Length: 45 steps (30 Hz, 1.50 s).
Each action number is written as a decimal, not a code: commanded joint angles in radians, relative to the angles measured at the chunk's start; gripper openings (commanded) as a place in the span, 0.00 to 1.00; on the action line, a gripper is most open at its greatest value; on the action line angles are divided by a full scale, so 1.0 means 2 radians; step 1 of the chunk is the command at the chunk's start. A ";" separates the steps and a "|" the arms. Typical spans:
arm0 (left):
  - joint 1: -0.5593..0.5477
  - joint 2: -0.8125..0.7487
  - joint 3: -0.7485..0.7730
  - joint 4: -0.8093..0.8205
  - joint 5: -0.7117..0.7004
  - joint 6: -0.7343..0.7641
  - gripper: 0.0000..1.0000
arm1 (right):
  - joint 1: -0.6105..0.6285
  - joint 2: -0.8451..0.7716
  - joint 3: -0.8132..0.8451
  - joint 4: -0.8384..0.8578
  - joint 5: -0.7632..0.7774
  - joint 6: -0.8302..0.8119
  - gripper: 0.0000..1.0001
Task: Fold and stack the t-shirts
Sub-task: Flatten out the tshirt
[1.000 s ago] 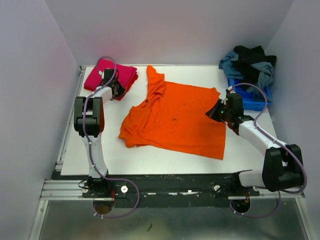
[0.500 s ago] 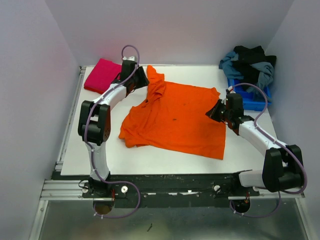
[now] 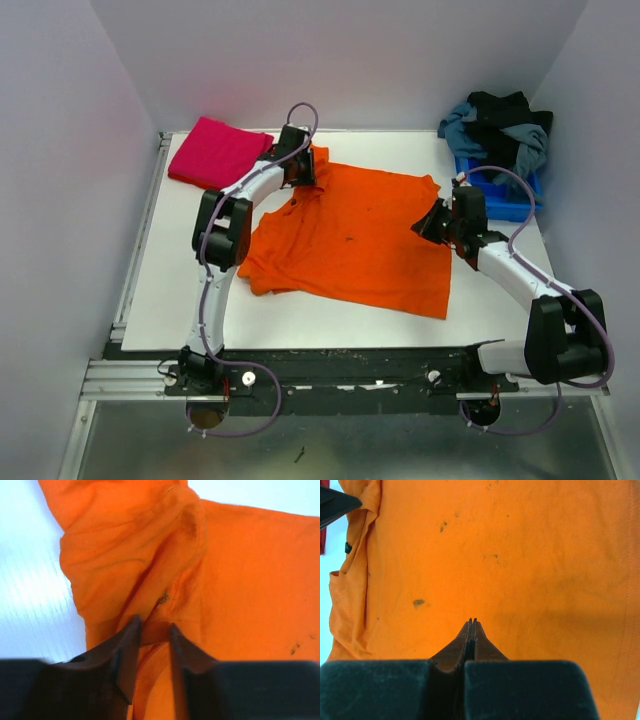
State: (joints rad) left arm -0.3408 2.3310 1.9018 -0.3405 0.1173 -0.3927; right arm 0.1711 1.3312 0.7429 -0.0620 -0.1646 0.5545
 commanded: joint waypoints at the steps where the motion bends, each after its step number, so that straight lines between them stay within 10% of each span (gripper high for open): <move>1: 0.003 0.006 0.019 -0.038 0.010 0.008 0.26 | 0.003 0.005 -0.002 -0.004 0.004 -0.006 0.01; 4: 0.006 -0.013 0.005 -0.033 -0.002 0.012 0.00 | 0.003 0.006 -0.002 -0.004 0.007 -0.007 0.01; 38: 0.152 -0.085 -0.069 0.015 -0.049 -0.044 0.00 | 0.003 0.111 0.069 -0.191 0.225 0.084 0.01; 40: 0.153 -0.111 -0.106 0.046 -0.051 -0.051 0.13 | 0.001 0.103 0.070 -0.200 0.240 0.083 0.04; 43: 0.152 -0.140 -0.134 0.073 -0.020 -0.056 0.60 | -0.004 0.088 0.069 -0.179 0.211 0.049 0.13; 45: 0.144 -0.174 -0.162 0.090 -0.008 -0.064 0.69 | -0.004 0.049 0.062 -0.115 0.198 0.000 0.40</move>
State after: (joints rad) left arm -0.0448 2.1117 1.6321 -0.2707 0.0608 -0.4927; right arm 0.1684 1.5333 0.8856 -0.4217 0.2462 0.6827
